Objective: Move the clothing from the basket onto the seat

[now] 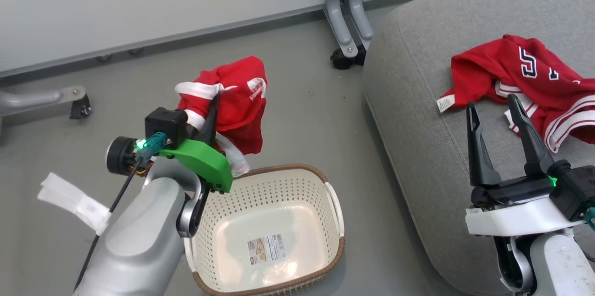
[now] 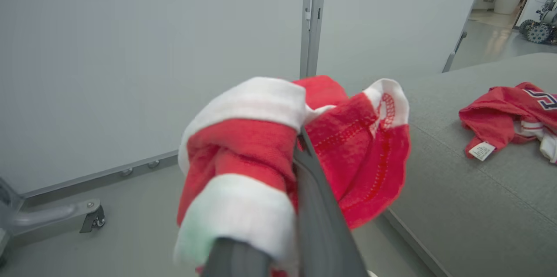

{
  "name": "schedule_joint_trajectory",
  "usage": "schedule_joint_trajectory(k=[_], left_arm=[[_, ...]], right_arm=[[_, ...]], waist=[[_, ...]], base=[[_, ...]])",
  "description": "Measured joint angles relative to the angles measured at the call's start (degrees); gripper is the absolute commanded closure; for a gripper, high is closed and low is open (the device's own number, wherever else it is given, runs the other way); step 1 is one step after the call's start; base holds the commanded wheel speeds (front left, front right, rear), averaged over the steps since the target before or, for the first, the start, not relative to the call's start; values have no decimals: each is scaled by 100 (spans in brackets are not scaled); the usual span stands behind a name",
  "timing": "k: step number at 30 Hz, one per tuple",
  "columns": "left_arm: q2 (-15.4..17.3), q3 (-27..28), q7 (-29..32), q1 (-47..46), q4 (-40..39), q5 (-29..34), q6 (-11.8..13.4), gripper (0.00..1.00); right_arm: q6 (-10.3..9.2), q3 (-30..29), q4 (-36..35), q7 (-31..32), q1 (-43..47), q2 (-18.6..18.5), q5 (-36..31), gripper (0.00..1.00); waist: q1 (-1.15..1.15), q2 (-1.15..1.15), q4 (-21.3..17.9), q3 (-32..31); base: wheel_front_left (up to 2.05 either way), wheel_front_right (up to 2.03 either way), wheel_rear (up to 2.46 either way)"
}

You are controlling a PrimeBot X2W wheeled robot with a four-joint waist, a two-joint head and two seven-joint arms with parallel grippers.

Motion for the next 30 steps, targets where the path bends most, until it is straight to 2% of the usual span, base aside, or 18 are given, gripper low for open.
schedule_joint_trajectory(k=[8, 13, 18, 26, 30], left_arm=[[45, 1011, -1, 701, -1630, 1113, 89, 100], [-183, 1573, -2, 1149, -2482, 1473, 69, 100], [-435, 2005, -10, 1393, -3109, 1801, -77, 100], [-703, 2191, -10, 1488, -3420, 2109, -401, 100], [-776, 2090, -10, 1494, -3489, 2141, -594, 100]], right_arm=[[0, 101, 48, -1, 163, 44, -37, 0], [1, 103, 66, -1, 266, 60, -44, 0], [1, 296, 37, 0, 317, 57, -69, 0], [1, 350, 16, 0, 316, 76, -66, 0], [0, 339, 11, 0, 315, 71, -67, 0]], waist=[[0, 0, 181, -408], [0, 0, 223, -530], [0, 0, 206, -582], [0, 0, 174, -609], [0, 0, 168, -601]], base=[[0, 0, 0], [0, 0, 0], [0, 0, 0], [0, 0, 0], [0, 0, 0]])
